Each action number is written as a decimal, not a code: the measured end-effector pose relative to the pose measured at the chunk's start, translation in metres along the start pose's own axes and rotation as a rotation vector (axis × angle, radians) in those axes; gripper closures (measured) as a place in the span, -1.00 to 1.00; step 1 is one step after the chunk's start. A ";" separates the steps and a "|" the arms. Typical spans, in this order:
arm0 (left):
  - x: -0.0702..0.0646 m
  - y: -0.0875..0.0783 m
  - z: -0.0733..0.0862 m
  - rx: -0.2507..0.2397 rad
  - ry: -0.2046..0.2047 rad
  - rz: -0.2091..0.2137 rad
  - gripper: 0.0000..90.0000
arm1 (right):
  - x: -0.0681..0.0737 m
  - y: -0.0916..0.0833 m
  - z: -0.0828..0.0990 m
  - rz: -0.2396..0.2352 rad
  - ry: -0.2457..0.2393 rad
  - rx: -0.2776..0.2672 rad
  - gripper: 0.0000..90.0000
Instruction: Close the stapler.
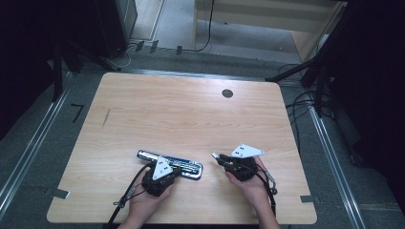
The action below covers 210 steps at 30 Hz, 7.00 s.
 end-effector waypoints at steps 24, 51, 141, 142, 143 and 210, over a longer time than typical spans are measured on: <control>0.000 0.000 0.000 -0.001 0.001 -0.002 1.00 | 0.043 0.009 -0.033 -0.137 -0.284 0.077 0.77; 0.000 0.000 0.000 -0.004 0.001 0.000 1.00 | 0.051 0.031 -0.051 -0.245 -0.405 0.184 0.77; 0.000 0.000 0.000 -0.004 0.003 0.000 1.00 | 0.052 0.046 -0.057 -0.296 -0.418 0.261 0.77; 0.000 0.000 0.000 -0.004 0.003 0.000 1.00 | 0.051 0.046 -0.057 -0.296 -0.418 0.262 0.77; 0.000 0.000 0.000 -0.004 0.002 0.000 1.00 | 0.051 0.046 -0.057 -0.297 -0.418 0.262 0.76; 0.000 0.000 0.000 -0.001 0.007 -0.001 1.00 | 0.061 0.068 -0.061 -0.304 -0.289 0.208 1.00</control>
Point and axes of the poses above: each handheld gripper's, and its own axes: y roughly forward along the jaws, z roughly out of its underside, x roughly to its left, the point moved 2 cm from there along y, roughly forward along the jaws, and after that the axes turned 1 degree about x, right-handed, at the moved point
